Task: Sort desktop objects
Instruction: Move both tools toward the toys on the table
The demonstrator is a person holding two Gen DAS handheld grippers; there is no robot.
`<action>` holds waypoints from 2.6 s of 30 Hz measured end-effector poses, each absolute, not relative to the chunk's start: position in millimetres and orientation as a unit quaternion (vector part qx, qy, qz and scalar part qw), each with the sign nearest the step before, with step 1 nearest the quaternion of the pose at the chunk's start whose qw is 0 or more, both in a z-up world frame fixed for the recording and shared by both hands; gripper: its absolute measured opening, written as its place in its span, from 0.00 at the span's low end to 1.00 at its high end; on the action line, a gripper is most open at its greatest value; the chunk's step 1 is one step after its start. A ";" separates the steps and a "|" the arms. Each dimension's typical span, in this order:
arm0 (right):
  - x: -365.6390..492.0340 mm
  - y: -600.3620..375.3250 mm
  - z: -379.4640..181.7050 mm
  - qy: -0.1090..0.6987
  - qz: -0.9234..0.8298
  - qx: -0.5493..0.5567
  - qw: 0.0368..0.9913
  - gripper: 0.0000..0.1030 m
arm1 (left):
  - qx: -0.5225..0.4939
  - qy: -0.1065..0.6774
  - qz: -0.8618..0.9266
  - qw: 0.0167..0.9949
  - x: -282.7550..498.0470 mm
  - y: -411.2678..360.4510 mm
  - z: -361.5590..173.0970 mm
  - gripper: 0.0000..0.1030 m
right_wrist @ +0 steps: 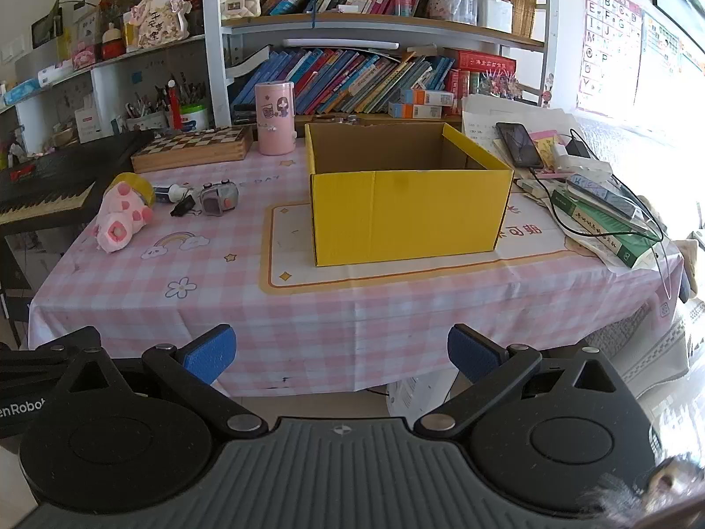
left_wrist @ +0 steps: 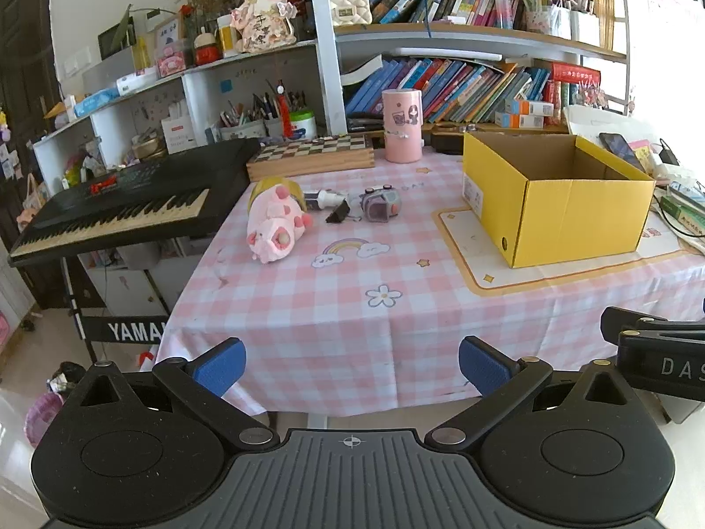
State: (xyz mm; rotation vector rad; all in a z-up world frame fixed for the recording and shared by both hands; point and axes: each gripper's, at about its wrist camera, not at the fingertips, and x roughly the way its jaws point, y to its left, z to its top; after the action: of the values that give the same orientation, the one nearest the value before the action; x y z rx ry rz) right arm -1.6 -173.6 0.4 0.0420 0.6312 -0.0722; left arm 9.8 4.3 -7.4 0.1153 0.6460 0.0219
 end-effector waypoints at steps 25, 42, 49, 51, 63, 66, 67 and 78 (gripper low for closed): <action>6.6 -167.8 -2.4 0.320 -0.023 0.016 0.947 1.00 | 0.055 0.332 0.019 0.942 16.8 12.2 -12.7 1.00; 6.6 -163.5 -1.3 0.322 -0.019 0.014 0.946 1.00 | 0.056 0.328 0.020 0.943 15.5 14.2 -11.5 1.00; 6.1 -155.0 0.5 0.320 -0.012 0.010 0.947 1.00 | 0.056 0.325 0.027 0.944 14.7 20.5 -11.1 1.00; 5.9 -152.9 0.8 0.319 -0.009 0.009 0.948 1.00 | 0.055 0.325 0.030 0.944 14.4 23.2 -10.7 1.00; 3.8 -134.2 2.9 0.311 0.017 0.005 0.950 1.00 | 0.053 0.324 0.041 0.944 7.8 40.7 -11.6 1.00; 4.8 -127.8 2.7 0.316 0.026 0.008 0.949 1.00 | 0.049 0.326 0.049 0.943 5.0 48.6 -11.7 1.00; 4.8 -125.8 2.6 0.317 0.030 0.008 0.948 1.00 | 0.048 0.326 0.052 0.943 3.8 51.1 -11.4 1.00; 16.8 -99.1 4.0 0.320 0.079 -0.011 0.944 1.00 | 0.022 0.326 0.098 0.940 1.1 78.2 -8.4 1.00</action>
State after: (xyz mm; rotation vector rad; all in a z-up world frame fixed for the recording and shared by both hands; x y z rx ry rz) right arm 16.8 -99.1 4.0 -0.0218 0.6526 0.1601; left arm 1.1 78.2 -8.4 0.0449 0.6656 0.1999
